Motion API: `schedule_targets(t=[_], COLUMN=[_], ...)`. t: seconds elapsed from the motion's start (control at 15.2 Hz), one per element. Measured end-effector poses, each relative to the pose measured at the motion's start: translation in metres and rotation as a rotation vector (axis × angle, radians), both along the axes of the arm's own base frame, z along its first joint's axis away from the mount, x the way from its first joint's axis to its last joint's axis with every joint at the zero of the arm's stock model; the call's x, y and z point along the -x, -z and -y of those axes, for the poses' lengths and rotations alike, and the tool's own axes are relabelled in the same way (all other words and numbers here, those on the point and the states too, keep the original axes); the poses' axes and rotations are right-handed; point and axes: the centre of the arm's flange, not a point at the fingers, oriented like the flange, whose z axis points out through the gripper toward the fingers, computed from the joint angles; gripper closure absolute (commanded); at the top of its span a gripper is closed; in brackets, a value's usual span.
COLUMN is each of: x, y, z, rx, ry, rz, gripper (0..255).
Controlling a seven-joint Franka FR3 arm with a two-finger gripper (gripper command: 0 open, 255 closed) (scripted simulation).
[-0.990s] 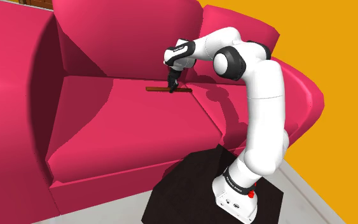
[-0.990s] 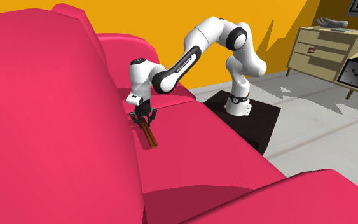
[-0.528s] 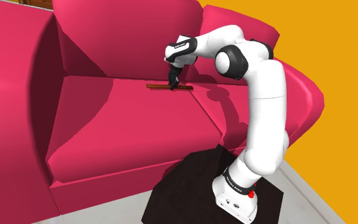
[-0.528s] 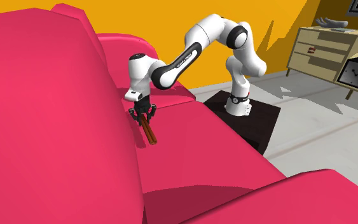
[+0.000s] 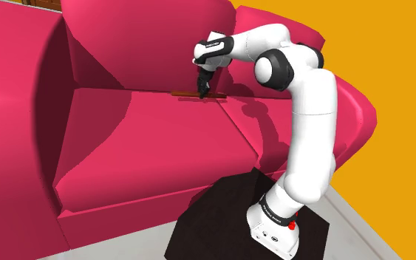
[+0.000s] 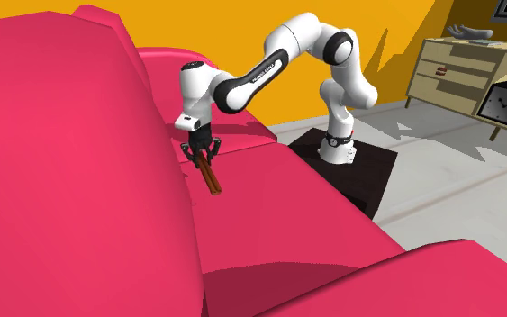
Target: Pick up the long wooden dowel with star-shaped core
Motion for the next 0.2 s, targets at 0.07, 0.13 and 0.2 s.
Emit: schedule_targets(t=[0.07,0.13,0.2], x=[0.0002,0.0006,0.0007], y=[-0.0052,-0.0107,-0.0133], z=[0.0002,0.0006,0.0001], rx=[0.000,0.000,0.000], ry=[0.000,0.000,0.000], rz=[0.000,0.000,0.000], gripper=[255,255,255])
